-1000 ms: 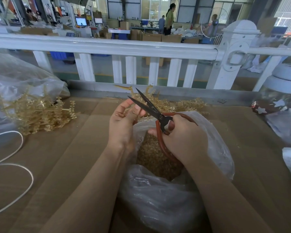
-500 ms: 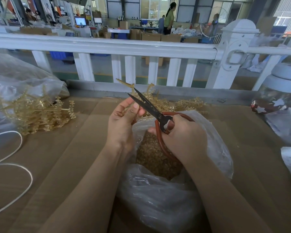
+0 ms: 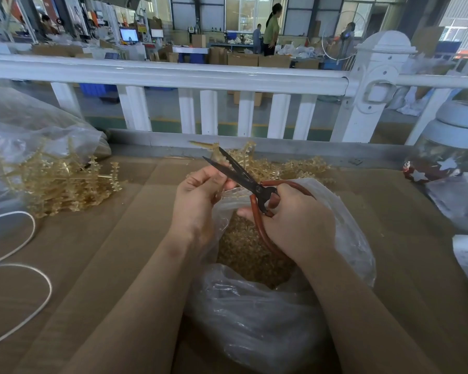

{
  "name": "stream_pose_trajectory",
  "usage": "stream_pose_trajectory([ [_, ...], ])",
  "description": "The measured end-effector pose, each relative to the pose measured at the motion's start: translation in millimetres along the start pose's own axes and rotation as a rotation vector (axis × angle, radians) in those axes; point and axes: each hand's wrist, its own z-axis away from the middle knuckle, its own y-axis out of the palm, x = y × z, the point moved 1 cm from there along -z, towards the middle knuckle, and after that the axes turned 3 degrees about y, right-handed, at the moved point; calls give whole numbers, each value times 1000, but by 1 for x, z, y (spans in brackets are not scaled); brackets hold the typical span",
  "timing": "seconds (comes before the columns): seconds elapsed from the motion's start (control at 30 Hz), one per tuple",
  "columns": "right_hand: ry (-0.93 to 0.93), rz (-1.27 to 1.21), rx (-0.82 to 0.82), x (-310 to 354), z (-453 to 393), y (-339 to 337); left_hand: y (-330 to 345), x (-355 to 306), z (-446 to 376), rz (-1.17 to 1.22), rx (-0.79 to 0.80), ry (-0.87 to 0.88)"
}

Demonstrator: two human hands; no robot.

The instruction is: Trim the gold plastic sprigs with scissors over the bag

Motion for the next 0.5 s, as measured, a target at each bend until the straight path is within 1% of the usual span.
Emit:
stream_pose_trajectory([
  [0.2, -11, 38, -27, -1, 0, 0, 2, -1, 0, 93, 51, -95],
  [0.33, -2, 50, -35, -1, 0, 0, 0, 2, -1, 110, 21, -178],
  [0.4, -3, 51, -52, 0, 0, -1, -2, 3, -2, 86, 8, -207],
  [0.5, 5, 56, -81, 1, 0, -1, -3, 4, -3, -32, 4, -216],
])
